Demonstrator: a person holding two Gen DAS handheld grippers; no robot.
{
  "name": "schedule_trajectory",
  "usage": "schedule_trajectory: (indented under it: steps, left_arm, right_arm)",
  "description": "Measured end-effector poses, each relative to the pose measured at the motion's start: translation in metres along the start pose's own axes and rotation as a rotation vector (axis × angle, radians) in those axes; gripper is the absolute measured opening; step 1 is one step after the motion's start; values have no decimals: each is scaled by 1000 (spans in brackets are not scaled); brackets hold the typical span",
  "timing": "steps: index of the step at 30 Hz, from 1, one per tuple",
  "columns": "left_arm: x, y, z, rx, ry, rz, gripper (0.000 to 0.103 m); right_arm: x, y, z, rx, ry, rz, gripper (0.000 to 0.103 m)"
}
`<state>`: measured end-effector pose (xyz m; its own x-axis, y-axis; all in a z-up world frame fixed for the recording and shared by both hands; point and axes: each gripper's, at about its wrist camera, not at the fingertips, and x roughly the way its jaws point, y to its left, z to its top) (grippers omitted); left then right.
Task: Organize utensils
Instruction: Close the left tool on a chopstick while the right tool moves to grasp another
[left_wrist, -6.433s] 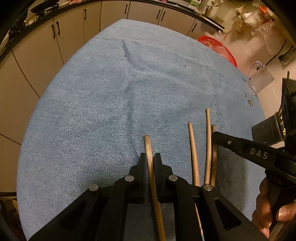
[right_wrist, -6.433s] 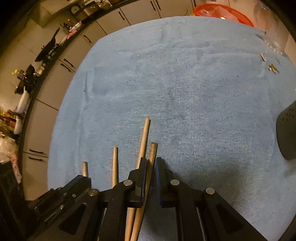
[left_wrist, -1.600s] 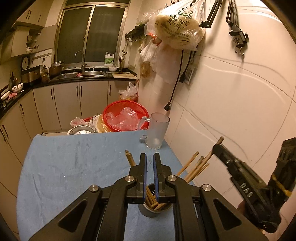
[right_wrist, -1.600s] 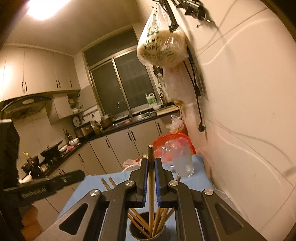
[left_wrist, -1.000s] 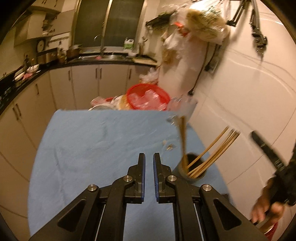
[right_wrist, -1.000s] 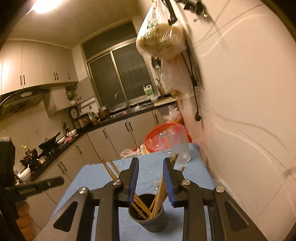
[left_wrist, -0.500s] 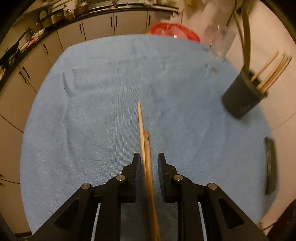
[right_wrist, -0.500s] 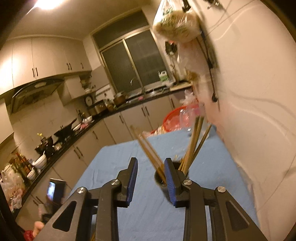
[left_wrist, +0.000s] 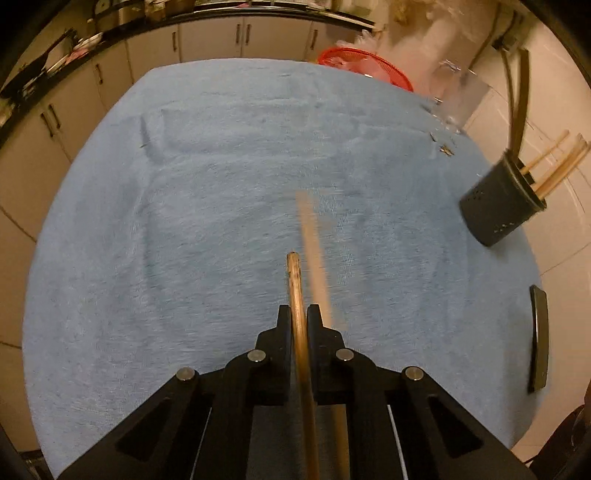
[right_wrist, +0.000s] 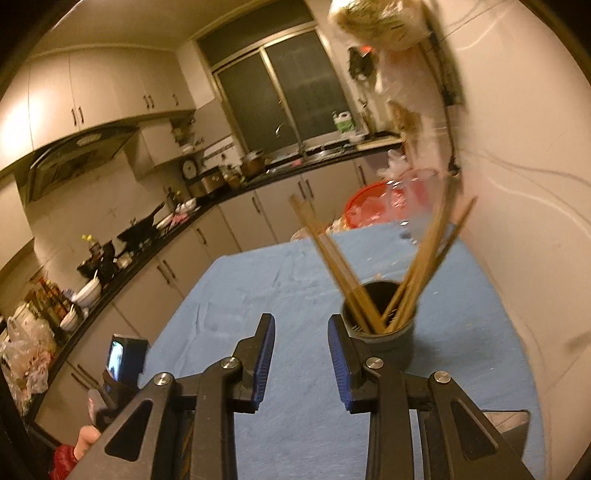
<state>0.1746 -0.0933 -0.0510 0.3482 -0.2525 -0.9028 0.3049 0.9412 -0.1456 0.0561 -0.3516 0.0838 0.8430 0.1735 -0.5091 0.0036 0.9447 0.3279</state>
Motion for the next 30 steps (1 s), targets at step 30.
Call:
schedule_trajectory:
  steps: [30]
  left_arm:
    - [-3,55,-8,-31,-6,-19,9]
  right_arm:
    - [275,119,-47,-145,686,-132,18]
